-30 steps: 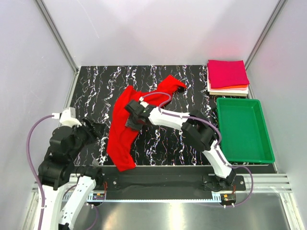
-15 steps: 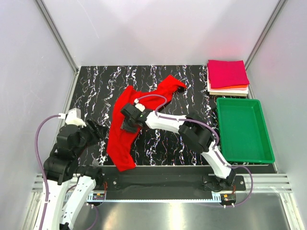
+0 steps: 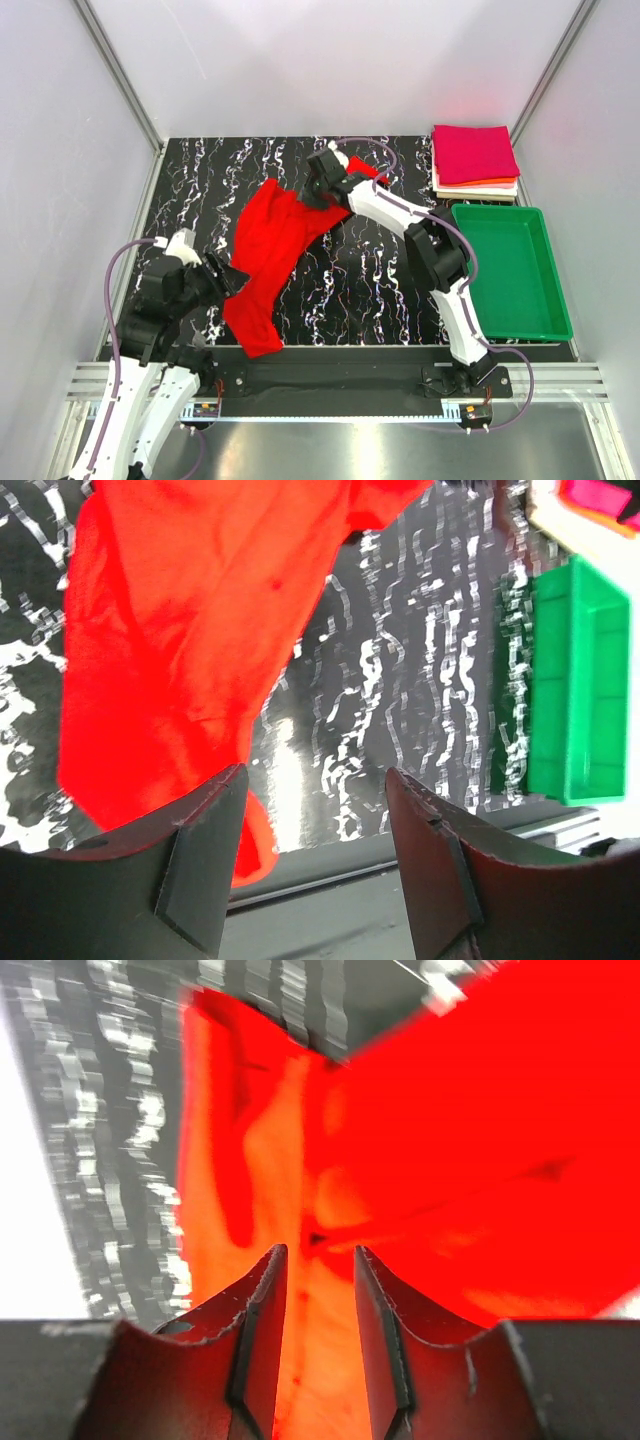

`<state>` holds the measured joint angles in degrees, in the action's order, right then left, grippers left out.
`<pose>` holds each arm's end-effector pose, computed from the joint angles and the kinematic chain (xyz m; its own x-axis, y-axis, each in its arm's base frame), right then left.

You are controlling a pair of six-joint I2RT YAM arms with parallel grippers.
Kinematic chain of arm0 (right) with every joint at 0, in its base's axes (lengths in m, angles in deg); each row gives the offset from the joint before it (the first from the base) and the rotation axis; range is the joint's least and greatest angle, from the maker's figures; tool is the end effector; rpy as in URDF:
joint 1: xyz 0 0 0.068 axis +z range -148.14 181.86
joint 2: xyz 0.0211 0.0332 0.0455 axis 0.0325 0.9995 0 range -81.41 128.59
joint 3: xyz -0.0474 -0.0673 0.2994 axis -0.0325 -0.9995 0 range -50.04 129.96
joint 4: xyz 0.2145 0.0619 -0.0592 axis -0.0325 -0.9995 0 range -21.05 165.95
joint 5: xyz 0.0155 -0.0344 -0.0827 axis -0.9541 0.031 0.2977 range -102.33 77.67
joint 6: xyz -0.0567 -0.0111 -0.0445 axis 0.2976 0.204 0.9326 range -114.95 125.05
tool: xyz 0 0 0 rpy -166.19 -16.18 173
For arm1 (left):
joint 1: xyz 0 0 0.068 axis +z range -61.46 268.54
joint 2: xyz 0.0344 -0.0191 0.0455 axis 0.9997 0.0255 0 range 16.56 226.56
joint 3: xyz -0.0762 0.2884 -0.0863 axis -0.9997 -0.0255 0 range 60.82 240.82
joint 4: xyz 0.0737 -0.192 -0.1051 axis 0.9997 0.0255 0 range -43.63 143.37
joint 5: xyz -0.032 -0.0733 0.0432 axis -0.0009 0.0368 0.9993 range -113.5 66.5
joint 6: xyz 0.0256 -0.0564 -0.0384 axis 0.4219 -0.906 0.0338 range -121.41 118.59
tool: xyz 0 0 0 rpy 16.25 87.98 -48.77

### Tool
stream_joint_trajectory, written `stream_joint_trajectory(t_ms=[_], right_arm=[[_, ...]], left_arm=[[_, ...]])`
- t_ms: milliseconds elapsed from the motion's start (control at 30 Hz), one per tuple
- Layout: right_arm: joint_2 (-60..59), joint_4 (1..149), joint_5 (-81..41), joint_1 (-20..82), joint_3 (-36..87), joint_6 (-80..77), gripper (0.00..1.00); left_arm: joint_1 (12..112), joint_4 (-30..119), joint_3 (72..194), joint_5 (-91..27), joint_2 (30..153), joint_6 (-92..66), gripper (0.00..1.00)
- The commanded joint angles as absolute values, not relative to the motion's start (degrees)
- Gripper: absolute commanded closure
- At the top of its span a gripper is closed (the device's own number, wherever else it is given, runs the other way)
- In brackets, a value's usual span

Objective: Fold and stack the t-shirts
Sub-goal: Flatten the tshirt out

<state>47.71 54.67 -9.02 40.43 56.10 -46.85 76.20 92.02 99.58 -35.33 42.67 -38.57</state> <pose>0.4136 0.3253 0.2269 -0.8011 0.3660 -0.4736 0.0653 0.8399 0.5388 0.0499 -0.0236 0.2792 -0.6518 -0.4627 -0.6009 -0.0208 0.8030 -0.5957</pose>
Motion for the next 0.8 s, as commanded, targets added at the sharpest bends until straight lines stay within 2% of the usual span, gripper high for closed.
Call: stream_joint_trajectory(t_ms=[0,167,300,767], right_arm=[[51.97,55.82,-12.15,41.15,67.76,-38.83,0.6],[57.44,55.21,-13.91,40.97,73.96,-39.07,0.61],[61.05,52.4,-9.98,40.89,80.28,-39.86,0.61],[65.45,49.76,-5.39,40.8,82.76,-42.94,0.58]], left_arm=[[76.06,85.66,99.41,-39.22,43.02,-40.25,0.39],[76.06,85.48,98.97,-39.67,42.93,-39.82,0.39],[76.06,85.57,98.7,-39.76,42.93,-39.73,0.39],[76.06,85.31,98.52,-39.85,43.19,-39.82,0.39]])
